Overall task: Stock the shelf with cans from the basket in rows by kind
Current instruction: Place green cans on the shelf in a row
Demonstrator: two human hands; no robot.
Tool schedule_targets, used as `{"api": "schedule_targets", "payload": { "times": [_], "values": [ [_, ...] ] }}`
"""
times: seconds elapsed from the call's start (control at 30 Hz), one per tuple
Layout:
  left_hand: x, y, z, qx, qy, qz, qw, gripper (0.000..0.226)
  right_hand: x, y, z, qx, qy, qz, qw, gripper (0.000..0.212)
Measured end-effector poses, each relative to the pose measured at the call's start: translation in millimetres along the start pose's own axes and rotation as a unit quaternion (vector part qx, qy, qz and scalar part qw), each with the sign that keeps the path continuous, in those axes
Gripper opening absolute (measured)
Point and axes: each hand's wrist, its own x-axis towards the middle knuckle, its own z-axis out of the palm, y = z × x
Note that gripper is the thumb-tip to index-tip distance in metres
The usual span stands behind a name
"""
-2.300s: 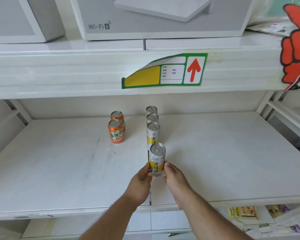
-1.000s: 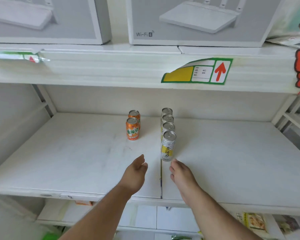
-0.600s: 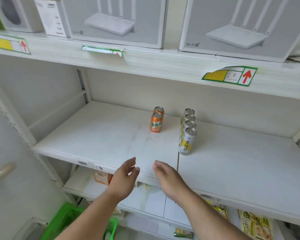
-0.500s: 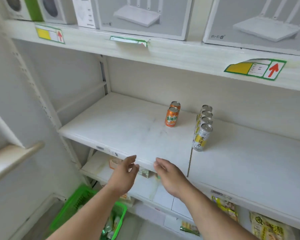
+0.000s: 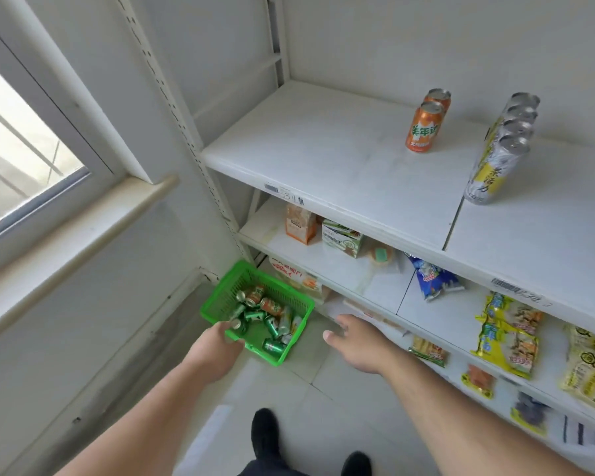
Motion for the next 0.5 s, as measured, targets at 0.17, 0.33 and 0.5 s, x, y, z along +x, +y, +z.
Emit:
{"api": "schedule_targets", "payload": {
  "times": [0.17, 0.33, 0.5],
  "values": [
    [18, -33, -14, -0.023, -0.006, -0.003, 1.000, 0.065, 22, -31, 22, -0.001, 0.013, 0.004, 1.000, 0.075],
    [62, -79, -41, -0.032, -0.030, 0.002, 0.999, 0.066, 54, -70, 62, -0.007, 0.015, 0.032, 0.999, 0.073],
    [119, -132, -63, -0.036, -0.065, -0.004, 0.997, 0.067, 90, -101, 119, 0.006, 0.002, 0.075, 0.997, 0.072]
  ]
}}
